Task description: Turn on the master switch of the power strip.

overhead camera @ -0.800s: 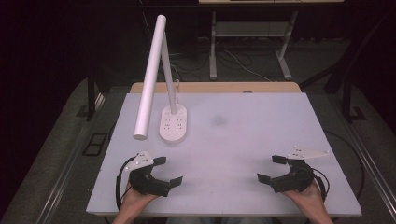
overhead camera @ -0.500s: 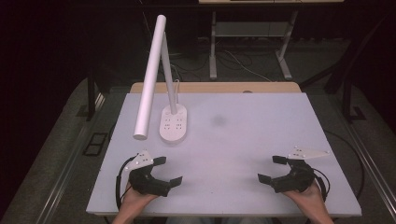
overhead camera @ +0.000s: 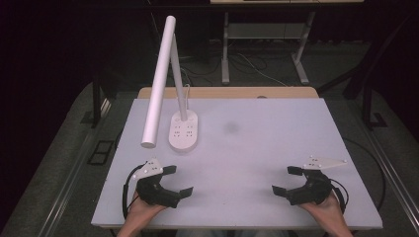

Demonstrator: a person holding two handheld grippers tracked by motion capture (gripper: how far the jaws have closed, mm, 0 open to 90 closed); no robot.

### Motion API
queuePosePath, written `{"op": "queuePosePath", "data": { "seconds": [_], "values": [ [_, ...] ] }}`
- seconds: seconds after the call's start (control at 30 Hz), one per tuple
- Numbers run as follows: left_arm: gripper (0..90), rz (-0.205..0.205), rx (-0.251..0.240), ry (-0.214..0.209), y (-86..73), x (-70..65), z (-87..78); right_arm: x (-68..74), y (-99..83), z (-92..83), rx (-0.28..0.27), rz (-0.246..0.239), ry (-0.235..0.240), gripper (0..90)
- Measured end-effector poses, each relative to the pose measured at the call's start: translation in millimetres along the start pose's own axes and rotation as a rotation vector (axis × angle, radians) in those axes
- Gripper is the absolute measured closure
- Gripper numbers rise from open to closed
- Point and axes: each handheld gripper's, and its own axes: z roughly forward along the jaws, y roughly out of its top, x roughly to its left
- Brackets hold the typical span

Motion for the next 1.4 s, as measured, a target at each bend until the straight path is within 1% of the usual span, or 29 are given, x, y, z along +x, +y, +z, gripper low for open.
{"op": "queuePosePath", "data": {
  "seconds": [0.07,0.17,0.33,0.43,0.53,0.67,0.83,1.03,1.23,1.4],
  "values": [
    [0.0,0.002,0.005,-0.004,0.5,-0.2,0.4,-0.2,-0.2,0.0,0.0,-0.004,-0.001,0.1],
    [0.0,-0.001,0.012,-0.012,1.5,-0.5,0.3,-0.2,-0.6,-0.6,0.002,0.005,-0.003,0.1],
    [0.0,-0.006,0.021,-0.021,3.4,0.1,0.6,-0.9,-1.2,-1.0,-0.001,-0.003,-0.006,0.0],
    [0.0,-0.019,0.022,-0.044,4.3,1.4,1.0,-1.2,-1.3,-1.3,0.001,-0.004,-0.008,0.0],
    [0.0,-0.017,0.031,-0.043,6.3,2.1,1.0,-1.2,-1.5,-1.8,0.0,-0.001,-0.01,0.1],
    [0.0,-0.031,0.037,-0.044,8.9,3.5,0.8,-1.0,-1.8,-2.6,0.001,0.002,-0.014,0.0],
    [0.2,-0.031,0.06,-0.051,12.1,7.0,0.3,-0.7,-2.2,-2.7,0.003,-0.002,-0.017,0.0],
    [0.3,-0.032,0.072,-0.049,16.9,10.2,0.5,-0.7,-2.6,-3.3,0.005,0.0,-0.019,0.0],
    [0.2,-0.047,0.09,-0.043,19.7,16.0,-0.4,-1.1,-2.9,-3.6,0.002,-0.003,-0.024,0.1],
    [0.3,-0.052,0.09,-0.025,23.5,22.9,-4.6,-1.4,-3.4,-4.1,0.004,0.003,-0.027,0.0]
  ]
}}
